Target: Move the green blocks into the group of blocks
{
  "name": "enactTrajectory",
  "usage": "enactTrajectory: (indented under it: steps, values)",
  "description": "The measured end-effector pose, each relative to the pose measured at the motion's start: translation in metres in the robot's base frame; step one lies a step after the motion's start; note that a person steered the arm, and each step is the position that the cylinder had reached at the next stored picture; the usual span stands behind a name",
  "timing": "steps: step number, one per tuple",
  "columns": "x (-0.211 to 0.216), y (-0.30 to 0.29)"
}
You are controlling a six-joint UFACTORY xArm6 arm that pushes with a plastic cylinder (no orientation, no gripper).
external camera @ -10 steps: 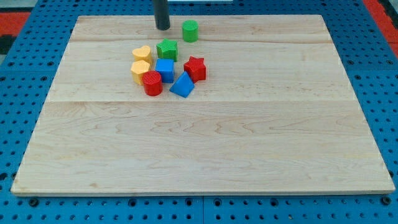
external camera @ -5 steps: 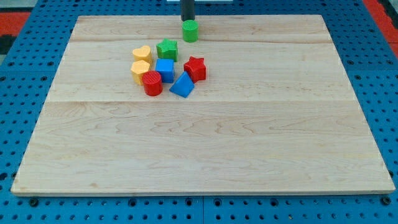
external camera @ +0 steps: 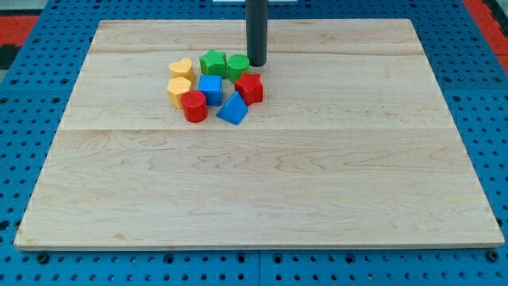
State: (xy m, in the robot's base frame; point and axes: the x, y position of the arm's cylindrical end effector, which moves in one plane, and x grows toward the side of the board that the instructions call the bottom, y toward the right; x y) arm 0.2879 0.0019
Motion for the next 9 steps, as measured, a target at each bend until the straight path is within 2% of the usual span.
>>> enactTrajectory:
  steps: [1,2,4,5,6,8,9]
  values:
    - [-0.019,-0.01]
    - [-0.009,-0.027]
    - [0.0,-0.024]
    - [-0.034,-0.045]
    - [-0.049,-0.049]
    - [-0.01,-0.069]
    - [-0.006,-0.076]
